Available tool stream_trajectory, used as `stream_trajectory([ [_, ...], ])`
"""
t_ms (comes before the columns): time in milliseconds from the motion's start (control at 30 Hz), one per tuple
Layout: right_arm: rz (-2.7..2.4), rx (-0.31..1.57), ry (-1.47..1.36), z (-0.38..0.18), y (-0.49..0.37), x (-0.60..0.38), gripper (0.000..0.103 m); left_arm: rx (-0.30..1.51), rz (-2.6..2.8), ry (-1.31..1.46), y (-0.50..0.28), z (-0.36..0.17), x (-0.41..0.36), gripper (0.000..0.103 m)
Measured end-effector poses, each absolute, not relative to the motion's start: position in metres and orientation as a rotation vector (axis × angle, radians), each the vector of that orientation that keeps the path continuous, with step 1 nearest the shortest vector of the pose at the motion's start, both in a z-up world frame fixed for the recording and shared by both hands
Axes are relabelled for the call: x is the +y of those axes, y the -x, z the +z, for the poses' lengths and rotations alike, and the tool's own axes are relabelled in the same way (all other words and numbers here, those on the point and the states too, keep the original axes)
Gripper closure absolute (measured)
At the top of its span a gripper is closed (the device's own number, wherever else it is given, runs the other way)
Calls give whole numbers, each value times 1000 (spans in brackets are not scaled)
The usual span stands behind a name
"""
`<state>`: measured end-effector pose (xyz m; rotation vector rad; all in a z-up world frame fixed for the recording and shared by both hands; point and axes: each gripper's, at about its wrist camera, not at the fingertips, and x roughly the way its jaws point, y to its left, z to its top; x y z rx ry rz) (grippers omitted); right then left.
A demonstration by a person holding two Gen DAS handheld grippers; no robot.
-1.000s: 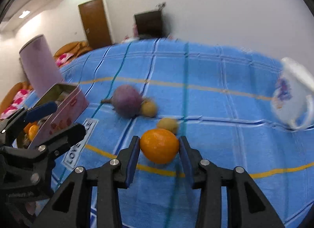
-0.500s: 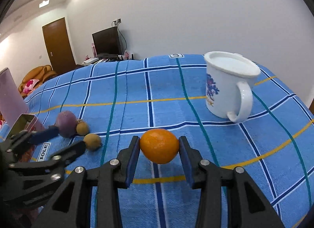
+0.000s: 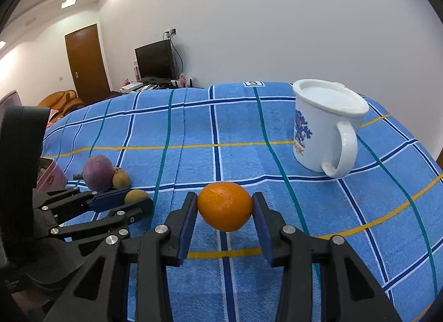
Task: Organize fruits
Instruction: 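Lift the small orange with the right tool while the left tool grasps a small yellow fruit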
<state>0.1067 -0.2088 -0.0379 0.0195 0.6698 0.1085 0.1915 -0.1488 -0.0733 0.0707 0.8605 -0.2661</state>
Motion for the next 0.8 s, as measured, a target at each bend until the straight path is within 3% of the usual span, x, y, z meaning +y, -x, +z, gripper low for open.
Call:
stream_trajectory([
  [800,163,584,1,-28,-87,-204,61,682,-268,-25,-157,-50,-130,76],
])
